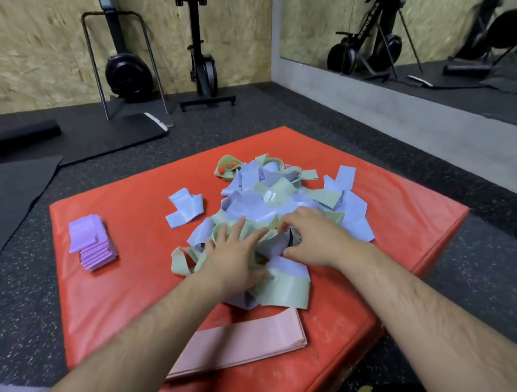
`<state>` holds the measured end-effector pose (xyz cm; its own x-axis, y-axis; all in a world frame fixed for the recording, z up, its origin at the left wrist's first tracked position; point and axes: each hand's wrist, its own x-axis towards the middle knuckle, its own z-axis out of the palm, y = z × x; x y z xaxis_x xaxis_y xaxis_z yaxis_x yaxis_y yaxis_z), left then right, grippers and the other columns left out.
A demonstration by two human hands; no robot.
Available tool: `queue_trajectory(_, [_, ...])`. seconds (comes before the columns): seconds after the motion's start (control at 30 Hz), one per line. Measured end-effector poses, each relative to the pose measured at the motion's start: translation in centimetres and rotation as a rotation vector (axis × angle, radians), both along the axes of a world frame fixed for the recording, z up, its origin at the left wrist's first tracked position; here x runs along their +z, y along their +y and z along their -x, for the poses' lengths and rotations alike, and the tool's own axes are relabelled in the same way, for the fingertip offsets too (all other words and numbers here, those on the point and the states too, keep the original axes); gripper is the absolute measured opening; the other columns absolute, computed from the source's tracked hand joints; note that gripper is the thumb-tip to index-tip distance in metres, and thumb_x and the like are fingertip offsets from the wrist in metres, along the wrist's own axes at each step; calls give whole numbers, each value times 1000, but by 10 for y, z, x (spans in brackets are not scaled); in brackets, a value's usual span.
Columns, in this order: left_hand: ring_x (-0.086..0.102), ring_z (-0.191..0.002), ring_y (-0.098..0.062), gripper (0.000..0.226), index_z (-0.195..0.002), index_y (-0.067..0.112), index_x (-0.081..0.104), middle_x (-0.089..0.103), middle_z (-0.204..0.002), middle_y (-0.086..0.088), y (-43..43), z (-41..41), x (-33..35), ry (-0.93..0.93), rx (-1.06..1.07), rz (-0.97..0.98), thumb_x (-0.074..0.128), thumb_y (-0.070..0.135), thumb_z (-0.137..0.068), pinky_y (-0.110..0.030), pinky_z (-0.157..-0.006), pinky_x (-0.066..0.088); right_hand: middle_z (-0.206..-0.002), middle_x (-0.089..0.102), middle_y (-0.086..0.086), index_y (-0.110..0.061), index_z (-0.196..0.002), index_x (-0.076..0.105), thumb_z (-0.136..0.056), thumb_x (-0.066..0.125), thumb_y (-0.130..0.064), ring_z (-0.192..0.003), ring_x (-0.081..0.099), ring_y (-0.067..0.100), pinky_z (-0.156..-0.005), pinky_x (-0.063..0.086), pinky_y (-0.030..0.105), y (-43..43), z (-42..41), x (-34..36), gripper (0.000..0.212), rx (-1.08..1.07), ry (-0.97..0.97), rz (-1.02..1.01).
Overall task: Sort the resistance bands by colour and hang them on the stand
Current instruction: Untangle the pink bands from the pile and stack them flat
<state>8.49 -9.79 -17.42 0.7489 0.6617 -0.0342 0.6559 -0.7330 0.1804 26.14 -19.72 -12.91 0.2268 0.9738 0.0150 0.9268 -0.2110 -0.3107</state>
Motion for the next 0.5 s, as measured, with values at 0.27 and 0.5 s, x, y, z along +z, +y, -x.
queue_trajectory(0.27, [40, -127, -35, 53, -141, 34, 40, 41, -145, 4, 56, -36, -7, 75, 85, -34, 56, 46, -92, -50, -94, 42, -158, 19, 11, -41, -152, 25, -85, 69, -51, -143, 27, 35, -110, 36, 48, 29, -40, -40, 81, -253, -18, 128])
queue_trajectory(0.5, [59, -90, -32, 16, -103, 9, 60, 63, -92, -9, 87, -37, 3, -266, 17, 9, 60, 15, -88, -38, -68, 42, -114, 65, 8, -24, -121, 62, -90, 53, -9, -97, 63, 33, -75, 50, 35, 46, -51, -48, 36, -383, 244, -277])
